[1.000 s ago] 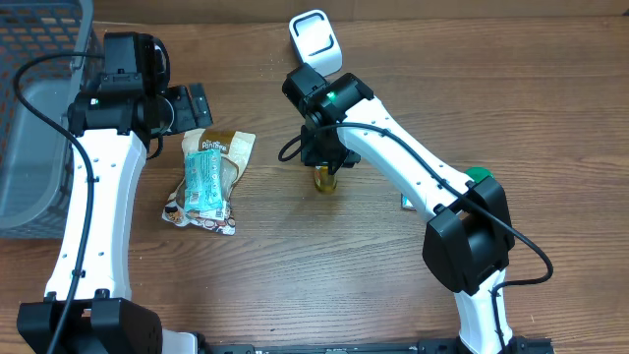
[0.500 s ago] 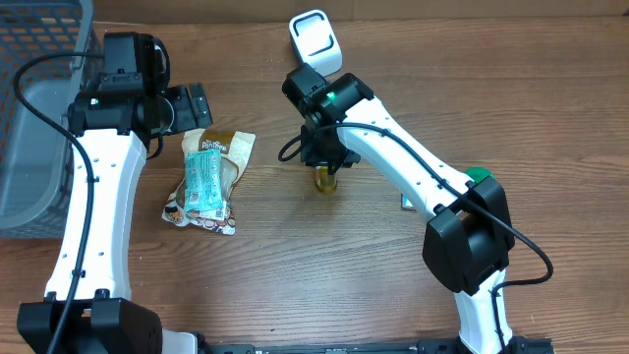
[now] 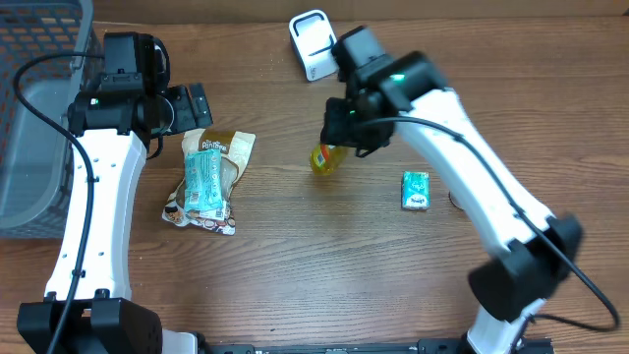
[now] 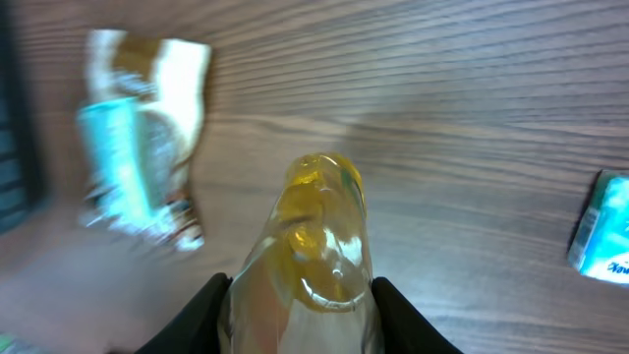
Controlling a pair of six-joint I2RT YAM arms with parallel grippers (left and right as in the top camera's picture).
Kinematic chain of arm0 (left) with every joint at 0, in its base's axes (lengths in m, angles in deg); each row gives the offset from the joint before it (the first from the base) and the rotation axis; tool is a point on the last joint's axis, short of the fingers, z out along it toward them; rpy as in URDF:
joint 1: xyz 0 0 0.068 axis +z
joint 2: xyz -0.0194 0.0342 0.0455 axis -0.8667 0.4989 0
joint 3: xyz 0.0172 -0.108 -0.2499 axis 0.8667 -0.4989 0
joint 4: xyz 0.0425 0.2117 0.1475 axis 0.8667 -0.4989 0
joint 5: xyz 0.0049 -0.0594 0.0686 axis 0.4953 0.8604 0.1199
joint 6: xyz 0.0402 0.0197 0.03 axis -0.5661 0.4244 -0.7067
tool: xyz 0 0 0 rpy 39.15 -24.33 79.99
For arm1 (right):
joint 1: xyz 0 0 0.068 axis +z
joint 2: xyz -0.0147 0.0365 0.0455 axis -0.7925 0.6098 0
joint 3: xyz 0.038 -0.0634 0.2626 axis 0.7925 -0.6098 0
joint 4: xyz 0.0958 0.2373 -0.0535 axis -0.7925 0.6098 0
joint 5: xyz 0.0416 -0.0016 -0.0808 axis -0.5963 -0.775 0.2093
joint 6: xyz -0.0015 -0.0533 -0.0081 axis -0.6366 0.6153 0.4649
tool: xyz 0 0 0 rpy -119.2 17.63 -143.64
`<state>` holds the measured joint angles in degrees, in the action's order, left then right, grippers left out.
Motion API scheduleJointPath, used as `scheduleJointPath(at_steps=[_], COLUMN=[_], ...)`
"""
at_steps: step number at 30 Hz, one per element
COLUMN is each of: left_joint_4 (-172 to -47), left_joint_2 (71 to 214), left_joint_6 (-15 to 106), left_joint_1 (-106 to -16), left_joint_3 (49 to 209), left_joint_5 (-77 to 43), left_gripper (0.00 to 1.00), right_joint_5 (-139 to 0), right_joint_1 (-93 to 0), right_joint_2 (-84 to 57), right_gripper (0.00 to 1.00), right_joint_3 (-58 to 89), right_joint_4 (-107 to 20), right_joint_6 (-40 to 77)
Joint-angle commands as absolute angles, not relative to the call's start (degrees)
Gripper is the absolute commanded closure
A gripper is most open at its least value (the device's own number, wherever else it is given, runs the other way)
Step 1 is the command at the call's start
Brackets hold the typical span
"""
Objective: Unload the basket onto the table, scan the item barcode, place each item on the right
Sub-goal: 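Lift and tilt the oil bottle with the right gripper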
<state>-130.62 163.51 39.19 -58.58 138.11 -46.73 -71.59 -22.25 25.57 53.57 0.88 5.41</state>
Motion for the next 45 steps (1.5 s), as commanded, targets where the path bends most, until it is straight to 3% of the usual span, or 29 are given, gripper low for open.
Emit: scheduleJointPath(at_steps=[1,8,13,45], left_joint_4=[-130.64,-130.64,-130.64,-130.64], left_joint_2=[163.69,163.69,163.69,163.69], left_joint_6=[39.56,39.56,39.56,39.56], left_joint_1=[-59.02,-59.02,-59.02,-59.02], left_joint_3=[139.33,139.33,139.33,139.33], left_joint_5=[-46.49,-46.49,-46.49,-46.49], left_gripper=[0.01,0.0,0.0,0.0], right_joint_5=[-87.06,-105.29,-109.84,-110.17], right_joint_1=[-24.41,-27.43,-27.43,-27.41], right_joint_2=[20.5,18.43,18.4,18.4], right_gripper=[0.79,0.78,0.78,0.77], right_joint_3=[54.82,54.79,54.79,54.77], right_joint_4=[2.82,10.12,14.69,14.12], right_joint_6=[13.13,26.37,35.22,35.66])
